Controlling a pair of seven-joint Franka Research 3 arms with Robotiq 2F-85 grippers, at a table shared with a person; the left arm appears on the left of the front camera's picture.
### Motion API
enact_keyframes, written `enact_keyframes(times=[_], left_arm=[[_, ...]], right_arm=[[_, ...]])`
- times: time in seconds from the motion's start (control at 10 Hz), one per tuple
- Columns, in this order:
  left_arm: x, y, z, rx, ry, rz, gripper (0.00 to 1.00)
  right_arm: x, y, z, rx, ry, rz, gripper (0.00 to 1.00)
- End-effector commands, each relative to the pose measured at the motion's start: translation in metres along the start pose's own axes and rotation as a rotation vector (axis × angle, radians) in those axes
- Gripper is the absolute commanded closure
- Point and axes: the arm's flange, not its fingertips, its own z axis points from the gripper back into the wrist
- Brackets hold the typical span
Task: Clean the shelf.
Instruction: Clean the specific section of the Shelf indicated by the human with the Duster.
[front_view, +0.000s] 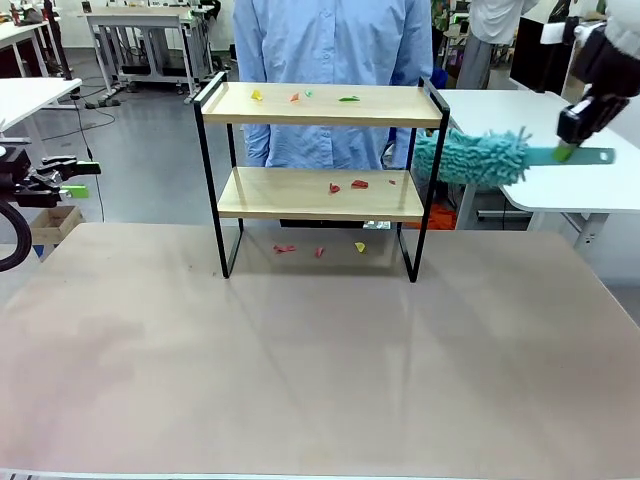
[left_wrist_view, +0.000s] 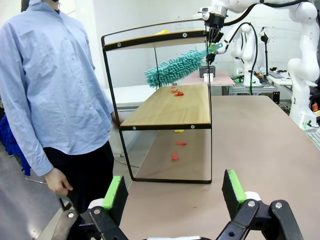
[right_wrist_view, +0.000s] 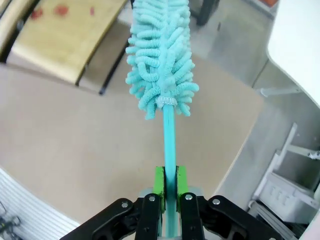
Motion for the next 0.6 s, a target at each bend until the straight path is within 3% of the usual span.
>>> enact_keyframes(times=[0.0, 0.2, 0.5], left_arm=[[0.003, 0.000, -0.001, -0.001, 0.001, -0.012, 0.00], [0.003, 0.000, -0.001, -0.001, 0.001, -0.012, 0.00], [0.003, 0.000, -0.001, -0.001, 0.001, -0.012, 0.00]], right_arm=[[-0.022, -0.004, 0.017, -0.007, 0.098, 0.099, 0.88], [-0.046, -0.002, 0.035, 0.069, 0.219, 0.173, 0.88], [-0.085, 0.020, 0.060, 0.275, 0.376, 0.442, 0.88]])
